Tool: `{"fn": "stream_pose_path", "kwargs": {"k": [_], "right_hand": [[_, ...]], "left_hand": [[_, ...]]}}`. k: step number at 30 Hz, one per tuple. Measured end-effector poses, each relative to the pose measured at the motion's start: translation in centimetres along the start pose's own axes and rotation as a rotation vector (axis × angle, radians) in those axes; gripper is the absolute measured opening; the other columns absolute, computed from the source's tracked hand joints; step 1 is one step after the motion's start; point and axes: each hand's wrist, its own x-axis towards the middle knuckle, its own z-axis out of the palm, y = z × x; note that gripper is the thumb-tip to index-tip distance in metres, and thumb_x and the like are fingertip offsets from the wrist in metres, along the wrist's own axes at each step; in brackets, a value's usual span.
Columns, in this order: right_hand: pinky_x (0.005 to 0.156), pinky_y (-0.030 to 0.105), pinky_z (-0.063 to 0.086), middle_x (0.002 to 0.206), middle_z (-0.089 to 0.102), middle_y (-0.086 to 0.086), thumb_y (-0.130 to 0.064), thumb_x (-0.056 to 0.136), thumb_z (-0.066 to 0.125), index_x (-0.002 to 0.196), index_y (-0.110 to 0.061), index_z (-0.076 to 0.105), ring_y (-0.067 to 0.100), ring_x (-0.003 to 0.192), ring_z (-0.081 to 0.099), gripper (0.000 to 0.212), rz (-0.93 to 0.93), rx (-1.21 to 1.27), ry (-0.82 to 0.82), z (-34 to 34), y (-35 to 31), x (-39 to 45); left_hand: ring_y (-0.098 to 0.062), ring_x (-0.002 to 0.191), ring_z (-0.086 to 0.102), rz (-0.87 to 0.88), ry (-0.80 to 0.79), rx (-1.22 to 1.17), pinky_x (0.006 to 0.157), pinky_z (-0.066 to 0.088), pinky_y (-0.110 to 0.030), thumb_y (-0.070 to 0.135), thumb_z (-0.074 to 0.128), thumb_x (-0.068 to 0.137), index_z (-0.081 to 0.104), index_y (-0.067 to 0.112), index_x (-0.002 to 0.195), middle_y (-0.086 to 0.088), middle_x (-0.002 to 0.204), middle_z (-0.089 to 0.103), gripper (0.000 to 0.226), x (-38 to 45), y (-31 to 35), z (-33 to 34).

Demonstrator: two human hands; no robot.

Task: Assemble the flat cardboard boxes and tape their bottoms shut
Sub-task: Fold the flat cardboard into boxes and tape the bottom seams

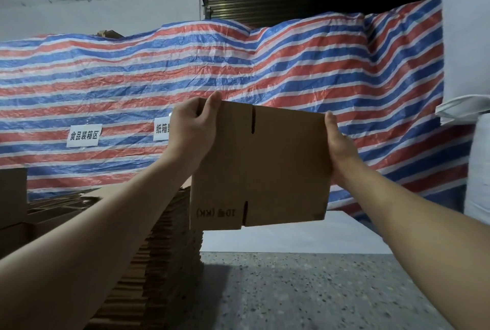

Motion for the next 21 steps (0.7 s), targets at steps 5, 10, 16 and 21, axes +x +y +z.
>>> {"fn": "stream_pose_path", "kwargs": {"k": [5, 10, 16, 21], "right_hand": [[0.102, 0.051, 0.05, 0.129, 0.064, -0.007, -0.085, 0.071, 0.047, 0.131, -0.028, 0.056, 0.025, 0.112, 0.063, 0.083, -0.046, 0.032, -0.037, -1.4, -0.1, -1.4], [0.06, 0.021, 0.048, 0.088, 0.068, -0.017, -0.073, 0.084, 0.053, 0.104, -0.027, 0.062, 0.009, 0.077, 0.067, 0.051, -0.106, 0.034, 0.133, -1.3, 2.8, -4.4], [0.049, 0.019, 0.047, 0.069, 0.066, 0.002, -0.076, 0.069, 0.054, 0.081, -0.016, 0.064, 0.015, 0.061, 0.063, 0.062, -0.059, -0.026, 0.204, -1.6, 11.6, -10.2], [0.051, 0.026, 0.049, 0.072, 0.07, 0.009, -0.073, 0.069, 0.055, 0.086, -0.01, 0.067, 0.023, 0.064, 0.067, 0.066, 0.122, -0.046, 0.177, -1.5, 18.1, -13.4]], "left_hand": [[-0.01, 0.053, 0.038, -0.073, -0.022, -0.072, 0.052, 0.031, -0.027, 0.054, 0.048, 0.097, 0.048, 0.016, 0.069, 0.005, 0.057, 0.039, 0.047, -0.6, -0.9, 0.5], [-0.005, 0.05, 0.045, -0.224, -0.038, 0.044, 0.045, 0.031, -0.02, 0.062, 0.048, 0.093, 0.052, 0.017, 0.068, 0.007, 0.057, 0.047, 0.051, -4.3, -3.2, 0.9], [-0.006, 0.086, 0.07, -0.539, -0.242, -0.151, 0.07, 0.056, -0.023, 0.048, 0.078, 0.077, 0.064, 0.029, 0.106, 0.009, 0.097, 0.073, 0.038, -14.5, -9.2, -0.2], [-0.005, 0.082, 0.069, -0.677, -0.198, -0.083, 0.064, 0.053, -0.019, 0.039, 0.078, 0.079, 0.064, 0.028, 0.095, 0.009, 0.091, 0.071, 0.024, -21.1, -12.5, 0.3]]}}
